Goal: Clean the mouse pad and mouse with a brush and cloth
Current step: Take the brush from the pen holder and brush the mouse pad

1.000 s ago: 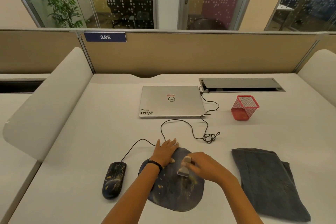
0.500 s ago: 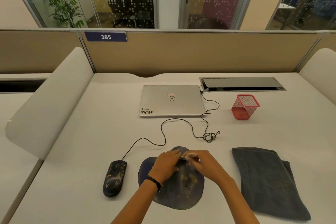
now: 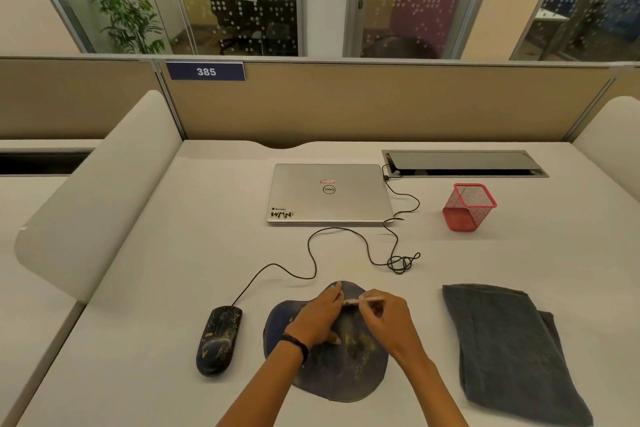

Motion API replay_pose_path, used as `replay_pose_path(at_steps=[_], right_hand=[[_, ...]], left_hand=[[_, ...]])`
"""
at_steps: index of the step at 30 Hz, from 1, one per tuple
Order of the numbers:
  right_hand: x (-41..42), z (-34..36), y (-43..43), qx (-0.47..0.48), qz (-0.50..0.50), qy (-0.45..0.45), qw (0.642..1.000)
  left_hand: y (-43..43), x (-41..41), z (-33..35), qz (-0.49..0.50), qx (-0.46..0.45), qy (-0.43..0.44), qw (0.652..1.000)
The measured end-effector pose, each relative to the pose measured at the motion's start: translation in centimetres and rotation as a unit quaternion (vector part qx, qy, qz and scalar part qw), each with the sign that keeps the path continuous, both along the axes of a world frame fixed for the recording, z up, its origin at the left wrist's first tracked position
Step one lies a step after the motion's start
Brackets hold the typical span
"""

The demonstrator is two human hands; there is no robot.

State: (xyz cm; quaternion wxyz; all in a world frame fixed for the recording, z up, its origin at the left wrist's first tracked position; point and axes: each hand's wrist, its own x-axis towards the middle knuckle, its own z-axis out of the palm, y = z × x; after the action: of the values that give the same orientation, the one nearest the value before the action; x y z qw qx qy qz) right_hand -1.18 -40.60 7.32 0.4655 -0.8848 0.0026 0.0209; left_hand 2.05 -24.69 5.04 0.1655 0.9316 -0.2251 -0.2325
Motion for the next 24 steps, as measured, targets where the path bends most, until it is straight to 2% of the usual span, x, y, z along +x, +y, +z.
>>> replay_pose_path(at_steps=[8,14,18,20,24], right_hand=[[0.2,0.5,-0.9,0.013,0.017,0.012,1.000],[-0.1,0.6,-2.6,0.034,0.081,0.102,0.991],[-0.2,0.9,-3.0,0.048,0.050,0.085,0.994],[-0.4,0.8,-2.7,0.042,0.047,0.082,0.995],[-1.0,0.7,-3.1,0.006,0.111,0.122,0.986]], left_hand=[[-0.2,0.6,0.3,0.001,-0.004,0.020,1.000],[-0.5,0.4,0.3,0.003,0.006,0.002,1.000],[-0.5,0.5,0.2,-0.011,0.019,-0.012,1.000],[-0.4,0.5,0.1,-0.022,0.031,-0.019,0.999],[-0.3,0.5,-0.3,-0.022,0.040,-0.036,0.998]])
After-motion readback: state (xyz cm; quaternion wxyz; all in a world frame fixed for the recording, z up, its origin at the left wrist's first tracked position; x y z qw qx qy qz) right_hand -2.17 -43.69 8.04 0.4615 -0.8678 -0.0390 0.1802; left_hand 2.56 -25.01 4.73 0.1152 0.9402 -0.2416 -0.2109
